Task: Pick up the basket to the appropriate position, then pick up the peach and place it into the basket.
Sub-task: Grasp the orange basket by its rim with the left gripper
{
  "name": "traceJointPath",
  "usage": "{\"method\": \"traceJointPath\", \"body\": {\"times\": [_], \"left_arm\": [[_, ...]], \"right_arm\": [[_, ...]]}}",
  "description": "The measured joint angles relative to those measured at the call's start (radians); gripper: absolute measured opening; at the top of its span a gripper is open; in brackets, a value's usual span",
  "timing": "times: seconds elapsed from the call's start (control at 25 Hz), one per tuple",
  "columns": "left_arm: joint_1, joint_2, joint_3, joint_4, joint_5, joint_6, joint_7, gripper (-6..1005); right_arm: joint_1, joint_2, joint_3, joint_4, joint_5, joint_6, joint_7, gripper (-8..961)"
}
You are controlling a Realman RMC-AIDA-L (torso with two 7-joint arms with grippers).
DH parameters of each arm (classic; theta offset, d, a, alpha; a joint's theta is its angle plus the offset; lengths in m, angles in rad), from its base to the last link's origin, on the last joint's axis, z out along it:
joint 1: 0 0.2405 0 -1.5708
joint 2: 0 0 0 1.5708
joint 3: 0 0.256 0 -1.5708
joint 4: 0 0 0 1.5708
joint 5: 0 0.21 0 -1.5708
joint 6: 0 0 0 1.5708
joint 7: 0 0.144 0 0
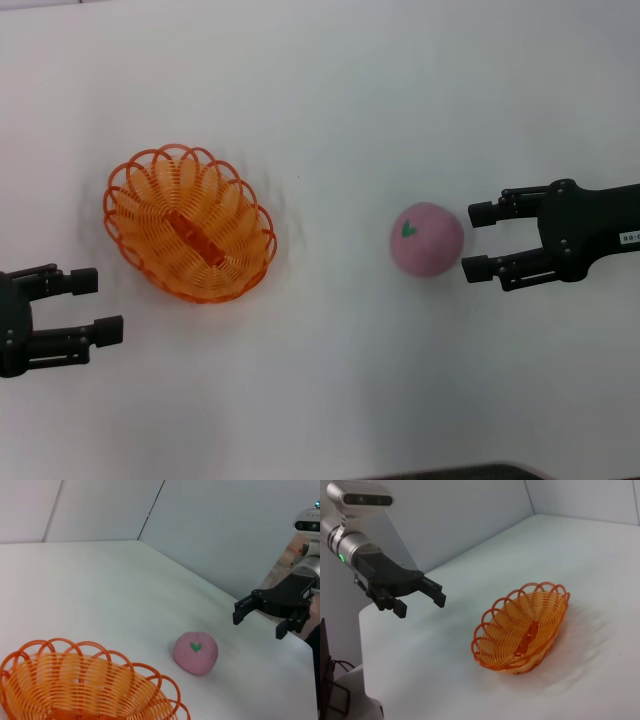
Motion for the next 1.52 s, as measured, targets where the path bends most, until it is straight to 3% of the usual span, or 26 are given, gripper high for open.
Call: {"method": "traceJointPath", "body": {"times": [0.24,0.52,1.52], "left_arm": [[0.000,-0.002,-0.010,0.000,-0.009,-0.005,-0.006,831],[-0.008,-0.015,-0.101,-0.001,-0.015,0.001,-0.005,829],[-0.006,-0.017,-0.106,0.004,-0.059,0.016,-0.006,833]], "right_arm": [[0.002,0.000,-0.001,0.000,0.002,0.001,0.000,857],[0.002,0.001,-0.001,0.001,0.001,0.001,0.000,857],[0.000,0.002,-0.001,0.003,-0.001,0.006,0.000,858]]}}
